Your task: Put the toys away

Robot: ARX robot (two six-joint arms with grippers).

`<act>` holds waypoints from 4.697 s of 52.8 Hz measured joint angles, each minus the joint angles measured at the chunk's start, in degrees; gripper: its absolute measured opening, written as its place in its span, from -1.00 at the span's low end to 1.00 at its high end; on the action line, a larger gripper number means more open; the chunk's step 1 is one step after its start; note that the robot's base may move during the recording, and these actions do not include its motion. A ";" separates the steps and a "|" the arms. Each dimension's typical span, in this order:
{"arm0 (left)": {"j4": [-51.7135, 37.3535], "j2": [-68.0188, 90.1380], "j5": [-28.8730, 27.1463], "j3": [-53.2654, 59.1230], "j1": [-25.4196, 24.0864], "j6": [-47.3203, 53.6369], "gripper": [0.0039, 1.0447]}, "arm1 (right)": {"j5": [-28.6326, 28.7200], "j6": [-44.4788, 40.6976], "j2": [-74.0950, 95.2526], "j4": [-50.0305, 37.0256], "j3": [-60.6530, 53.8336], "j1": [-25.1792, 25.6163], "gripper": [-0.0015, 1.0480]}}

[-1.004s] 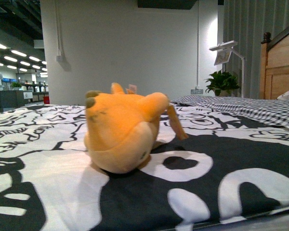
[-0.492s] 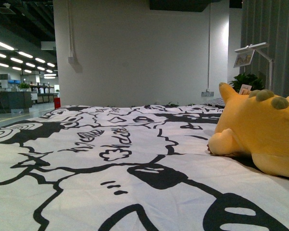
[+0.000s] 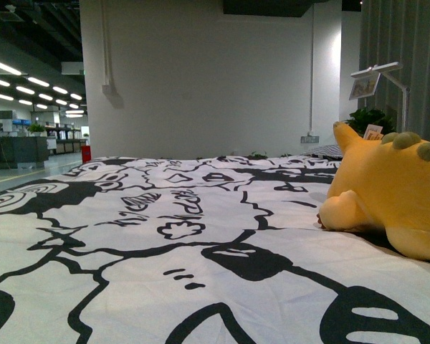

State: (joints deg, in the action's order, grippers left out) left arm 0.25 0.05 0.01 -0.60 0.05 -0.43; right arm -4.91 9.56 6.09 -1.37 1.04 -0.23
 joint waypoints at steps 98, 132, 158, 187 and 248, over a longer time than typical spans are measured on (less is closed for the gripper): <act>0.00 0.00 -0.02 0.00 0.00 0.00 0.88 | -16.00 -21.94 78.64 -43.08 42.47 -11.10 0.87; 0.00 0.00 0.00 0.00 0.00 0.00 0.88 | -18.36 -25.29 79.52 -28.59 48.81 -9.88 0.34; 0.00 0.00 0.00 0.00 0.00 0.02 0.88 | -2.80 -12.83 71.12 -23.50 47.01 -6.49 -0.71; 0.00 0.00 -0.02 0.00 0.00 0.00 0.88 | 23.78 6.49 36.83 -8.02 41.99 1.84 -0.86; 0.00 0.00 0.00 0.00 0.00 0.00 0.88 | 5.18 -9.16 15.54 -8.04 11.45 0.24 -0.86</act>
State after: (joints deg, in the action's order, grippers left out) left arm 0.25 0.05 0.01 -0.60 0.05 -0.43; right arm 0.27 0.40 21.63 -9.41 12.49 0.01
